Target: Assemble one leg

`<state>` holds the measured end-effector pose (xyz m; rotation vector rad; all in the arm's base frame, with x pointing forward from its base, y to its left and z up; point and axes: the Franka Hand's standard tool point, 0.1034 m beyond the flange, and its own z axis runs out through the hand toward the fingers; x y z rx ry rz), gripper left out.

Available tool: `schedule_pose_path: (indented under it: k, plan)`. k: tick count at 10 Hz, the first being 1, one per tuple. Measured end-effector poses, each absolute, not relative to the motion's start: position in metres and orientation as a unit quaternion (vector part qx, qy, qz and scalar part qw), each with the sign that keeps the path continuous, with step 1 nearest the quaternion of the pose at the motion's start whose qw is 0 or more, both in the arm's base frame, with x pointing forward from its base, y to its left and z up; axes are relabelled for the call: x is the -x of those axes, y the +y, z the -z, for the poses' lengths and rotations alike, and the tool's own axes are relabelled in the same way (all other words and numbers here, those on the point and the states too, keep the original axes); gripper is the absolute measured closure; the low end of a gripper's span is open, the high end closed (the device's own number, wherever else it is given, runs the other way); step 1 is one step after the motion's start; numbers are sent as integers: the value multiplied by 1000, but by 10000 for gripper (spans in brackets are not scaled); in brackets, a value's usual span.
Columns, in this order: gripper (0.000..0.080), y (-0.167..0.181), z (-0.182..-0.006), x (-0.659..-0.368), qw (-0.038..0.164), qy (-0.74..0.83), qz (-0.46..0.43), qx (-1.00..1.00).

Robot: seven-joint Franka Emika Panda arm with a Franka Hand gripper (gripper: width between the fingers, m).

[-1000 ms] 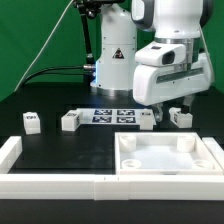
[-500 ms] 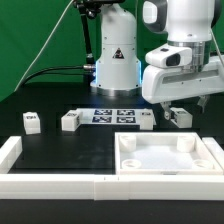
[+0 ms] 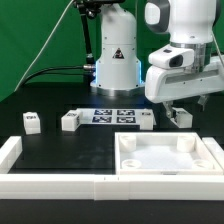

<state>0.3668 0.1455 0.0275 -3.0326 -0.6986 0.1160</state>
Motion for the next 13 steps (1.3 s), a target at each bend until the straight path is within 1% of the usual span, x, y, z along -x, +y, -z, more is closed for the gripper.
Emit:
schedule_pose_path:
  k: [1, 2, 4, 6, 9, 11, 12, 13]
  plan:
    - [150, 144, -27, -364, 10, -225, -52, 973]
    - [150, 143, -27, -361, 0, -227, -97, 969]
    - [150, 141, -27, -364, -14, -220, -169, 961]
    - [150, 136, -21, -354, -37, -208, -281, 936]
    - [150, 139, -12, -345, -57, -207, -402, 890]
    - [150, 141, -7, -345, -62, -206, -444, 870]
    - [150, 142, -5, -347, -61, -207, -440, 872]
    - [272, 142, -5, -346, -60, -207, -440, 871]
